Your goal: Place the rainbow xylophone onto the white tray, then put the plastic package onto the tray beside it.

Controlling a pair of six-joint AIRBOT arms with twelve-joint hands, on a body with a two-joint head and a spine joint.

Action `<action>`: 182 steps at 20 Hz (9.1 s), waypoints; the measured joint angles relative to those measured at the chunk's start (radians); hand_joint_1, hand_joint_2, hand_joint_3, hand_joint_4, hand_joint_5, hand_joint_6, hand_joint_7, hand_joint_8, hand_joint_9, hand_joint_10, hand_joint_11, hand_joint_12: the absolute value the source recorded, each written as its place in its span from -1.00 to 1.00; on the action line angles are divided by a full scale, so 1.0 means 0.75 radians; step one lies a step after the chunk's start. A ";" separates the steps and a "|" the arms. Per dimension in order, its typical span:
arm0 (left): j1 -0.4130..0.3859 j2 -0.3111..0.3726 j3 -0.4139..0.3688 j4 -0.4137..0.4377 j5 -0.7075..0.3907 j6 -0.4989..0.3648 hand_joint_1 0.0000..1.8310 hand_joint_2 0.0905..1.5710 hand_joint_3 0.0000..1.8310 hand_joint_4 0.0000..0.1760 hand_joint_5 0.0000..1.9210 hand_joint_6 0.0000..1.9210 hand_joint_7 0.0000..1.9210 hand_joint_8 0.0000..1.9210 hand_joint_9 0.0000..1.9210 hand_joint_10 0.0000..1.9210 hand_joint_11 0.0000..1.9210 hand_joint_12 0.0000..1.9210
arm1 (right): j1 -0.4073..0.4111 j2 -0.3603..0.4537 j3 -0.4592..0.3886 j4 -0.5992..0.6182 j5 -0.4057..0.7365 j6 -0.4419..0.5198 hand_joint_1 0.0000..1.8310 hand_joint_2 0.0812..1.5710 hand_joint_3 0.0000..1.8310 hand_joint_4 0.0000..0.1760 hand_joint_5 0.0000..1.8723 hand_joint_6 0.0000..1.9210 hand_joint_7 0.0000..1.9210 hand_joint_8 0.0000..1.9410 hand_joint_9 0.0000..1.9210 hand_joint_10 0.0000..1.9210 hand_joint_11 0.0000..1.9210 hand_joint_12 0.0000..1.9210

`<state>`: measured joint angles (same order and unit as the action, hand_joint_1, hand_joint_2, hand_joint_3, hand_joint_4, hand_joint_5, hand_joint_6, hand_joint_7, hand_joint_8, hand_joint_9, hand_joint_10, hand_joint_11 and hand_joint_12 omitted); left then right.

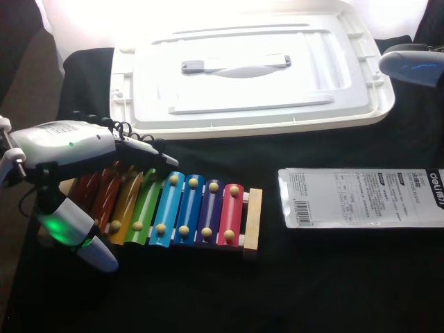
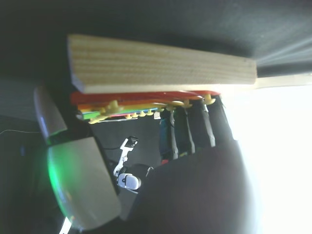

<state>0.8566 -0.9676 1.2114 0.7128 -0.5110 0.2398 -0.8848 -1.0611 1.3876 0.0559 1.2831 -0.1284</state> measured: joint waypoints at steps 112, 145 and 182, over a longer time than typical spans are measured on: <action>-0.453 -0.717 1.004 -0.919 0.351 0.488 0.28 0.23 -1.00 -1.00 -0.28 -0.92 -0.20 -0.90 -0.24 -0.62 -0.52 0.01 | 0.008 -0.071 0.020 -0.060 0.019 0.020 0.02 -0.05 -1.00 -0.38 -0.70 -1.00 -0.68 -1.00 -0.71 -1.00 -0.85 -0.62; -0.356 -0.094 0.194 -0.924 -0.437 0.604 -0.09 -0.18 -0.99 0.82 -1.00 -1.00 -1.00 -1.00 -1.00 -1.00 -1.00 -1.00 | -0.011 0.044 -0.156 -0.151 0.028 0.030 -0.18 -0.16 -0.99 0.29 -1.00 -1.00 -0.80 -1.00 -0.82 -0.99 -0.85 -0.80; -0.271 0.037 -0.056 -0.820 -0.513 0.821 -0.28 -0.18 -1.00 -0.96 -1.00 -1.00 -1.00 -1.00 -1.00 -1.00 -1.00 -1.00 | -0.017 0.204 -0.135 -0.904 -0.577 0.229 -0.39 -0.29 -0.99 -1.00 -0.87 -1.00 -0.82 -1.00 -0.83 -1.00 -1.00 -0.16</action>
<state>0.6533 -0.9401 1.1694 0.0978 -0.8959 0.8555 -0.8974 -0.9077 1.2861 -0.6220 0.8505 0.0433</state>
